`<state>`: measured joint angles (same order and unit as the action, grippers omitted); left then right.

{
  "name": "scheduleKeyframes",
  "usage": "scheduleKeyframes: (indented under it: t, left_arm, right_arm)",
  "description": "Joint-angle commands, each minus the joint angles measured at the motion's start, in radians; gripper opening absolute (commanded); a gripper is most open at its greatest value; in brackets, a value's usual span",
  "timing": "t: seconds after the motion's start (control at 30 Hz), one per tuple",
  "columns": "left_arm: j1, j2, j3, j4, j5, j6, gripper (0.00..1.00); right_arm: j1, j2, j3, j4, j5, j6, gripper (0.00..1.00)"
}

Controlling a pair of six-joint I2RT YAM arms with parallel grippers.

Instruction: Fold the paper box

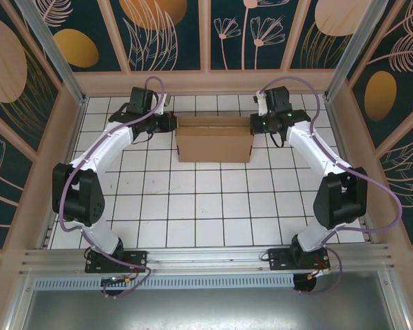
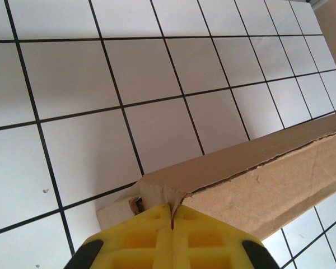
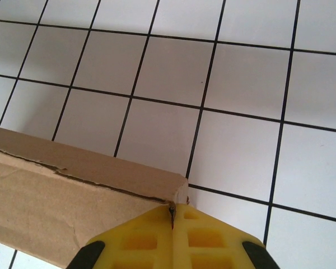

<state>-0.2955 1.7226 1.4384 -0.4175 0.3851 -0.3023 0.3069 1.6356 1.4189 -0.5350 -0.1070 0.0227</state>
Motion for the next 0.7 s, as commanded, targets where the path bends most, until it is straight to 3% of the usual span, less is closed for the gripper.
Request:
scheduleKeyframes:
  t: [0.0, 0.67]
  left_arm:
    - [-0.027, 0.027, 0.012, -0.077, 0.065, -0.031, 0.00]
    - [-0.027, 0.031, 0.025, -0.101, 0.065, -0.028, 0.00]
  right_arm:
    - [0.009, 0.015, 0.024, -0.054, -0.078, 0.073, 0.00]
    - [0.000, 0.030, 0.040, -0.080, -0.104, 0.131, 0.00]
